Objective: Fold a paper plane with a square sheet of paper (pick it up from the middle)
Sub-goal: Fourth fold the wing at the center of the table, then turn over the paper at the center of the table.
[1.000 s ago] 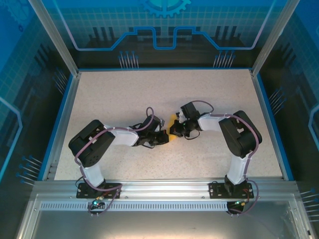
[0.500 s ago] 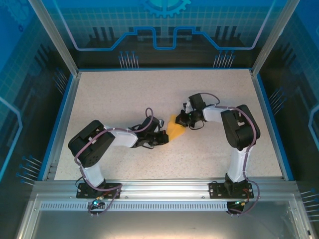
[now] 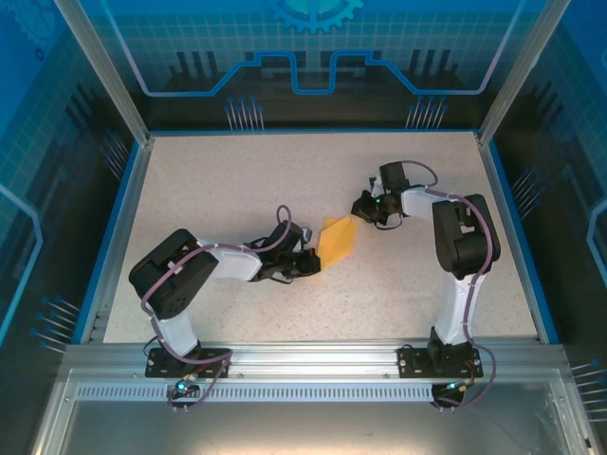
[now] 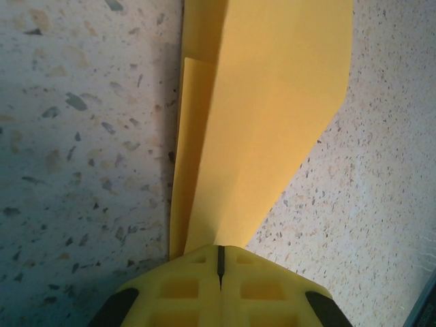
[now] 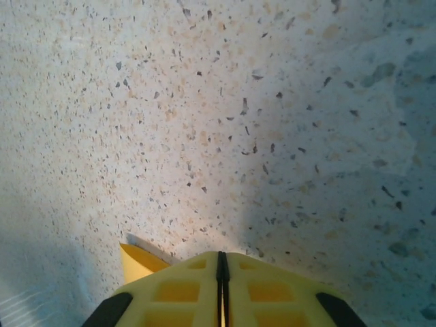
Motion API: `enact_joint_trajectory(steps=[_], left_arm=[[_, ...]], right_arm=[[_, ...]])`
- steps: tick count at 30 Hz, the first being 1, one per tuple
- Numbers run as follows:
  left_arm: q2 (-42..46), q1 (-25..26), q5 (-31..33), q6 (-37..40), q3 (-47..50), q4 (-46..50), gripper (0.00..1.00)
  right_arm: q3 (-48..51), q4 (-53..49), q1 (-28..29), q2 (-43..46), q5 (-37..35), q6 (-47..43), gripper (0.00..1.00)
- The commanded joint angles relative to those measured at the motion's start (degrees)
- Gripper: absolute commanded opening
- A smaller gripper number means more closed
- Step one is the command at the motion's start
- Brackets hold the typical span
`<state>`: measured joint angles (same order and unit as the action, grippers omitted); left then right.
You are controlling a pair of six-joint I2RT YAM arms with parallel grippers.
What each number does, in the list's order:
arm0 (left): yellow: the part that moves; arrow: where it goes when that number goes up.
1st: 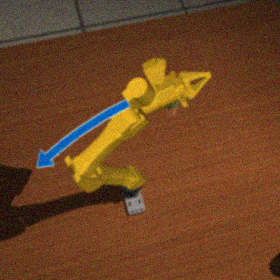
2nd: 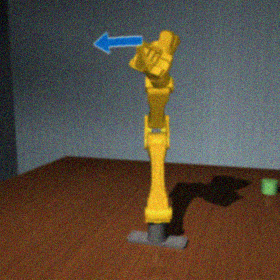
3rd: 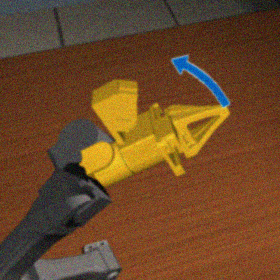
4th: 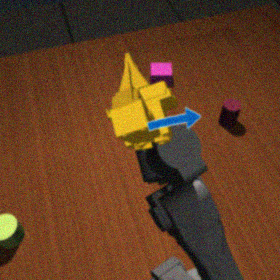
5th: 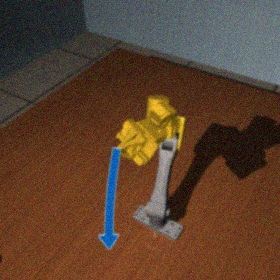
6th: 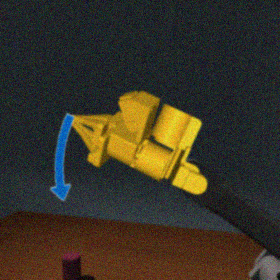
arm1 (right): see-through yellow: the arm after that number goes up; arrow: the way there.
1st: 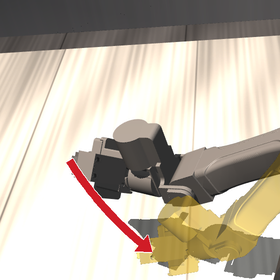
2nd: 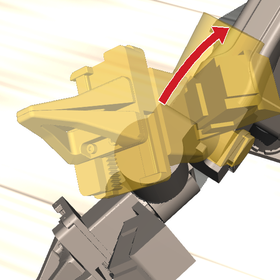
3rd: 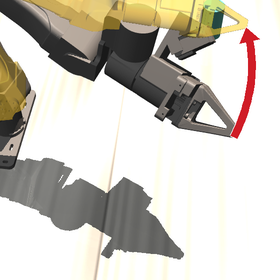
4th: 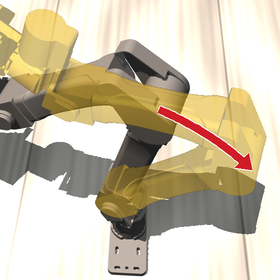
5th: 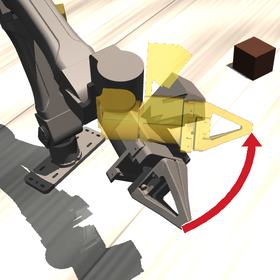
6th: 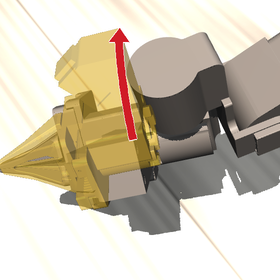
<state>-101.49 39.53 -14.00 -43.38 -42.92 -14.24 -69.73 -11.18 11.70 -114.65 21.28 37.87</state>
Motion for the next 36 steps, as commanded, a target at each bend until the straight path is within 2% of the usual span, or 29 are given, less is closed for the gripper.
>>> enact_joint_trajectory(steps=[1, 3, 5, 11, 15, 21, 27, 31, 36], left_arm=[[2.2, 0.0, -0.9, 1.9, 0.4, 7.9, 0.03], [3.9, -0.1, -0.9, 2.8, -1.2, 8.6, 0.09], [5.7, -0.1, -0.6, 3.9, -3.0, 9.4, 0.2], [6.6, -0.3, 2.3, 6.0, -6.6, 9.0, 0.32], [3.3, -0.4, 5.0, 7.3, -9.6, 9.0, 0.35], [-2.2, -0.1, 5.2, 10.8, -14.3, 9.0, 0.35], [-5.2, 1.2, 12.5, 18.2, -19.5, 17.4, 0.36], [-5.2, 1.2, 14.6, 18.6, -19.7, 18.6, 0.35], [-3.9, 0.2, 14.6, 16.5, -18.4, 17.4, 0.34]], right_arm=[[1.1, -4.0, 0.8, 5.8, -3.1, -3.0, 0.18], [4.3, -4.3, 1.5, 9.3, -5.1, -3.3, 0.27], [7.9, -4.6, 2.2, 13.1, -7.0, -3.4, 0.38], [16.2, -5.4, 5.4, 21.4, -9.4, -2.2, 0.54], [18.5, -4.9, 8.1, 22.1, -9.1, -0.7, 0.56], [18.9, -3.5, 10.0, 19.9, -8.4, 1.7, 0.55], [21.5, -1.0, 9.4, 20.5, -9.6, 5.4, 0.54], [21.7, 1.3, 9.1, 21.1, -8.6, 5.7, 0.54], [19.7, 5.8, 9.3, 18.6, -2.8, 4.9, 0.54]])
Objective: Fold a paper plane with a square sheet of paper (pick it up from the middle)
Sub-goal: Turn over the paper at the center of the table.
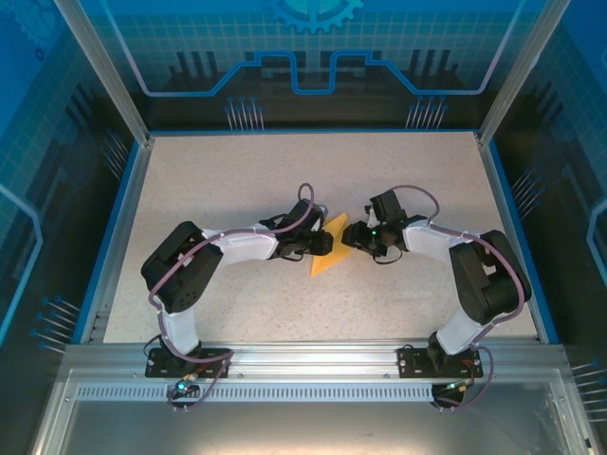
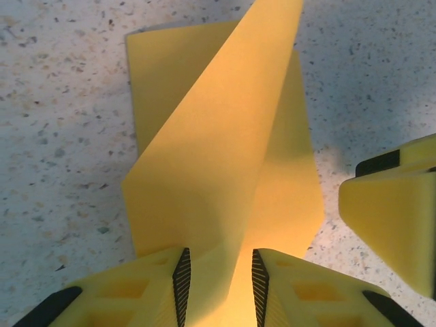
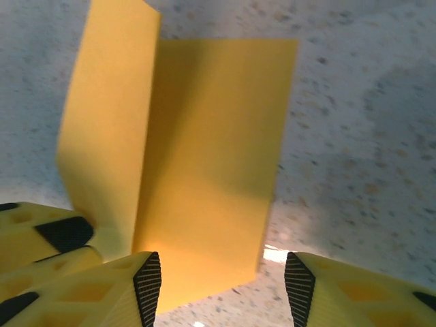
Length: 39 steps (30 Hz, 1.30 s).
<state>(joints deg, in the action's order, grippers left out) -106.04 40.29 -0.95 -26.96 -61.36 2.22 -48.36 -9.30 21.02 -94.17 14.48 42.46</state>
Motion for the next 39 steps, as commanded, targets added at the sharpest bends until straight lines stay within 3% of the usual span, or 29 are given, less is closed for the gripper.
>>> enact_joint_trajectory(steps=[1, 16, 20, 24, 32, 39], left_arm=[[1.2, -0.9, 1.0, -0.5, 0.6, 0.5, 0.34], [2.2, -2.4, -0.5, -2.8, 3.3, -0.9, 0.34], [2.4, -2.7, -0.9, -2.9, 3.5, -1.0, 0.34], [3.6, -3.4, -1.7, -3.6, 4.2, -1.1, 0.34], [9.4, -7.4, -4.4, -4.7, 6.2, 2.1, 0.39], [15.1, -13.8, -3.8, -6.3, 9.2, 5.7, 0.56]], right_arm=[[-1.7, 4.4, 0.2, -2.4, 4.5, 0.3, 0.53], [-9.3, 7.3, 2.9, -12.2, 9.4, 0.5, 0.48], [-9.4, 8.5, 3.5, -13.0, 10.5, 0.6, 0.41], [-9.3, 8.2, 3.6, -12.5, 9.8, 0.2, 0.24], [-11.1, 0.1, 3.5, -6.5, 1.9, -6.4, 0.08], [-17.4, -15.5, 4.1, 1.0, -16.0, -16.7, 0.04]])
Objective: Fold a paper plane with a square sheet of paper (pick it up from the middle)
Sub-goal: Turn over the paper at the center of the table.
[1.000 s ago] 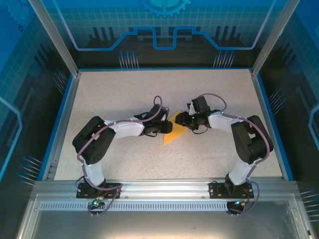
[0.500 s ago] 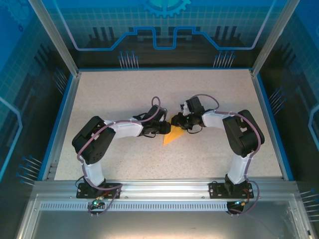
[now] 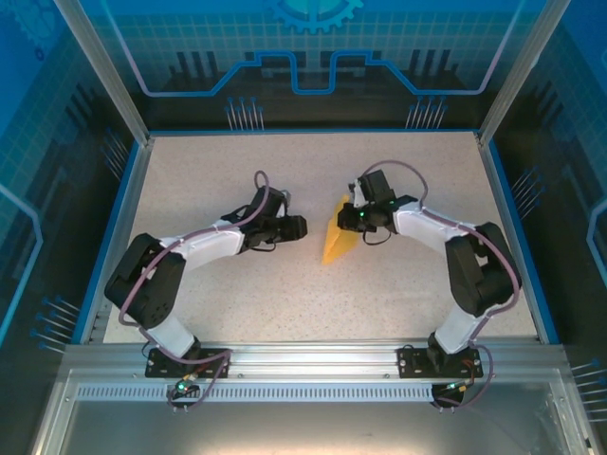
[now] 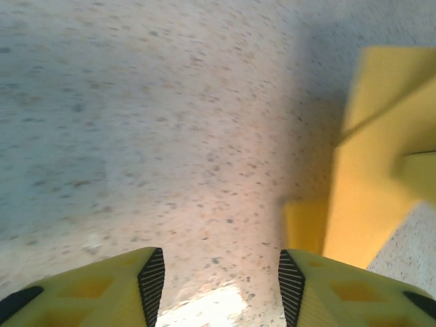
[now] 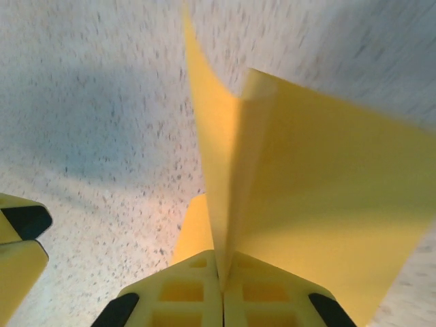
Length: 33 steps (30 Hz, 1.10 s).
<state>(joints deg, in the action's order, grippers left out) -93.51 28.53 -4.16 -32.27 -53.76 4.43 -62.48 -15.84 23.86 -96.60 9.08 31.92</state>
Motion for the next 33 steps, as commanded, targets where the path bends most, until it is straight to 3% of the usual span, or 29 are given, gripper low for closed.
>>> enact_joint_trajectory(steps=[1, 11, 21, 26, 33], left_arm=[[3.3, -3.2, -0.4, -1.1, 1.9, 4.1, 0.59], [7.9, -11.0, 1.1, -1.7, 5.6, 6.2, 0.82], [13.8, -16.1, 1.7, -1.9, 8.8, 8.1, 0.87], [16.2, -17.8, 2.0, -1.4, 9.2, 9.6, 0.91], [17.1, -18.5, 1.7, -1.6, 9.5, 10.1, 0.92]], right_arm=[[-4.8, -11.3, 1.9, 3.9, -14.2, -7.8, 0.04], [-23.4, -32.7, 12.4, -6.5, -47.7, -10.9, 0.04], [-43.6, -50.5, 21.0, -26.8, -71.6, -6.6, 0.04], [-52.3, -58.1, 23.7, -36.4, -77.0, -3.0, 0.07], [-55.8, -56.3, 27.0, -44.0, -72.6, -4.5, 0.09]])
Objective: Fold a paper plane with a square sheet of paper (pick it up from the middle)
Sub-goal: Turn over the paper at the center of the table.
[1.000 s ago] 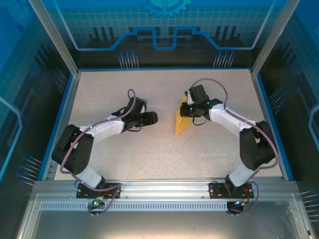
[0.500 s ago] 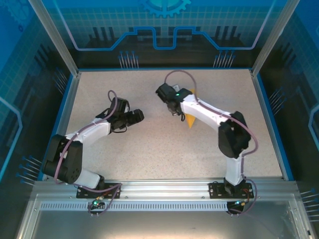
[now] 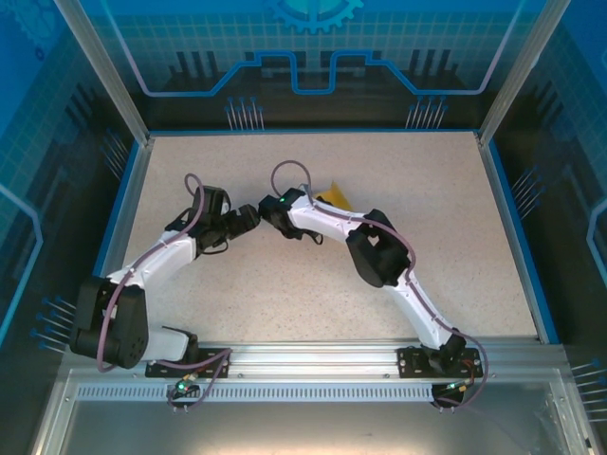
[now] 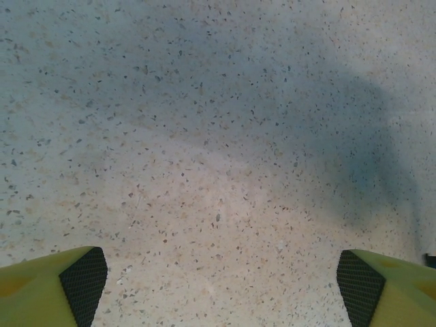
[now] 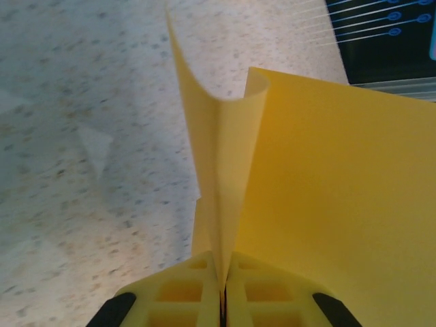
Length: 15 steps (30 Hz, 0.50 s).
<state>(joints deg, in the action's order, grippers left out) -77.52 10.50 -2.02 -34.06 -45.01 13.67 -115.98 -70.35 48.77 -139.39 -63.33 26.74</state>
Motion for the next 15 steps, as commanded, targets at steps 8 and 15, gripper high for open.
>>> enact_joint_trajectory(steps=[8, 15], left_arm=[[1.4, -0.5, -0.2, 0.2, 0.5, 1.1, 0.92], [4.0, -2.1, 2.7, -1.2, 0.6, 2.8, 0.92]], right_arm=[[-2.3, 1.6, 4.3, -1.5, 7.1, -1.2, 0.18], [7.8, 12.4, 4.0, 10.9, 20.7, -4.5, 0.3]])
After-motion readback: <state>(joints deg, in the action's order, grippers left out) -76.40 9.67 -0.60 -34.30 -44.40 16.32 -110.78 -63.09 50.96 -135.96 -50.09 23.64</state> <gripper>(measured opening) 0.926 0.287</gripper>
